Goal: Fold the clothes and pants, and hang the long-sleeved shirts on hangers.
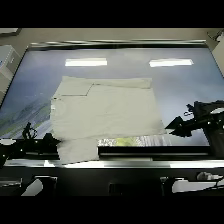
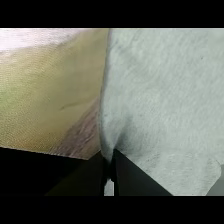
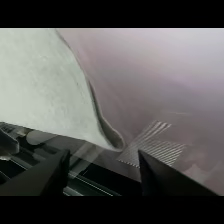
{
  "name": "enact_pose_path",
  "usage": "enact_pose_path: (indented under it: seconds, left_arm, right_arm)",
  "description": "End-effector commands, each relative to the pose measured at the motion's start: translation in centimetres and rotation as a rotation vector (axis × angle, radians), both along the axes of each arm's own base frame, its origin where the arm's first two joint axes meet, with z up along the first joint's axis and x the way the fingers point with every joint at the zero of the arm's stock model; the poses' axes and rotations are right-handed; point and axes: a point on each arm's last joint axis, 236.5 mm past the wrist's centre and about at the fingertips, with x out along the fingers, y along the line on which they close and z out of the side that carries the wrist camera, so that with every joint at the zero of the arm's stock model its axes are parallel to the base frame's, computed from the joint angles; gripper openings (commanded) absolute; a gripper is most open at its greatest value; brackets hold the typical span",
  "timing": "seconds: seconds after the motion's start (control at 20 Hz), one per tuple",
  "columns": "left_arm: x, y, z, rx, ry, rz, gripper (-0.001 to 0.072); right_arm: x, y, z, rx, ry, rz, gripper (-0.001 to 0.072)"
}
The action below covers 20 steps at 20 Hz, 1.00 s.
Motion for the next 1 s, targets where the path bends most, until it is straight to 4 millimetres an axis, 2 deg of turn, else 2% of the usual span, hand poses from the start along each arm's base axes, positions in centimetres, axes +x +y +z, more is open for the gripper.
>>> enact_pose_path:
  seconds: [0.0,0.2,0.6,0.75,0.85,0.9,0.95]
  left_arm:
    - [0.1,0.0,0.0,0.001,-0.001,0.001,0.0025]
    - [0.1,0.0,0.1,-0.001,-0.002,0.003,0.0025]
    - [0.1,0.0,0.1,-0.001,-0.003,0.003,0.0025]
    - [0.1,0.0,0.0,0.000,-0.003,0.002,0.0025]
    - [0.1,0.0,0.0,0.000,-0.003,0.002,0.0025]
    - [0.1,0.0,0.1,-0.001,-0.003,0.002,0.0025]
    - [0.1,0.0,0.0,0.000,-0.003,0.002,0.0025]
  right_arm:
    - [-0.6,-0.4,-1.4,-0.037,0.007,-0.002,0.0489]
    - [0.8,-0.3,-1.5,-0.039,-0.030,-0.043,0.0487]
    - [1.0,-0.3,-1.5,-0.043,-0.021,-0.063,0.0485]
    - [0.2,0.8,-2.1,-0.077,-0.002,0.027,0.0487]
    - [1.2,1.7,-2.6,-0.111,-0.026,0.043,0.0487]
    - [1.7,1.9,-2.8,-0.129,-0.030,0.030,0.0478]
    - [1.9,2.1,-2.9,-0.138,-0.033,0.026,0.0426]
